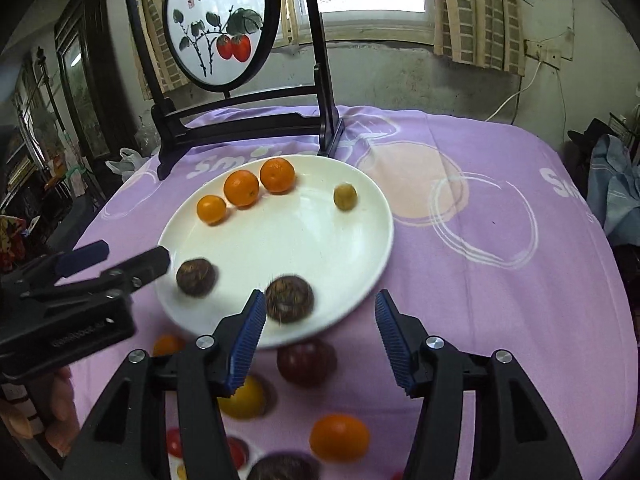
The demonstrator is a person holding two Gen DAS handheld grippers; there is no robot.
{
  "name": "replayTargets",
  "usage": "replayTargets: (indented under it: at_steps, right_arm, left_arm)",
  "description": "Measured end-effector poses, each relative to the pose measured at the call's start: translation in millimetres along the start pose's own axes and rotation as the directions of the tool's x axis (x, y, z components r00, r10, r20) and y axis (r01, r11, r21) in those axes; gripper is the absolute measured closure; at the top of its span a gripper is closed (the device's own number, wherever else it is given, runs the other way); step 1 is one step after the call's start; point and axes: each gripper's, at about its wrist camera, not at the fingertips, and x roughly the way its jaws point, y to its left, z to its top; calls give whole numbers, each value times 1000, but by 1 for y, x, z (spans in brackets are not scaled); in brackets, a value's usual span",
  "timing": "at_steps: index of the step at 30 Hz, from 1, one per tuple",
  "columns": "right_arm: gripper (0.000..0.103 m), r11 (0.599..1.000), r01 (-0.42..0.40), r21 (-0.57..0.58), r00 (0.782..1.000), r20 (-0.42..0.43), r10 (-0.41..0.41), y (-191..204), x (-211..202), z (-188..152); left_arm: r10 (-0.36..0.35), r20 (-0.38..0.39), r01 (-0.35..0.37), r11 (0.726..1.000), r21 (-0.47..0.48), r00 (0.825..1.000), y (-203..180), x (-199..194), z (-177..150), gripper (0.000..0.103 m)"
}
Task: Organize fruits
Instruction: 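Carry both fruits to the white plate and release them, then grasp an orange with the right tool while the left tool grasps a yellow-green fruit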
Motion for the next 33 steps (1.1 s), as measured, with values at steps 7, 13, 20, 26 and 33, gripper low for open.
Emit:
replayTargets:
  at_steps: [7,13,20,26,33]
  right_arm:
    - [41,999,27,-29,1000,-4,-27,2,-34,-52]
    - [39,996,54,-65,999,10,-53,2,-62,-96]
    - [39,996,39,-79,997,-58,-44,6,-66,-145]
    - [39,992,7,-128,995,-99,-20,32,-56,-160]
    - [39,984,-4,-177,990,-138,-20,55,-39,-162]
  left_arm:
    - [-6,28,5,1000,26,1000,-4,-45,-55,11]
    - [-17,4,17,999,31,1000,-1,-56,-106,10]
    - [-20,-21,20,999,28,1000,11,-56,-141,10]
    - [1,-17,-1,1000,16,1000,24,-52,-144,10]
    - [-28,-31,27,999,-39,999,42,-44,-140,10]
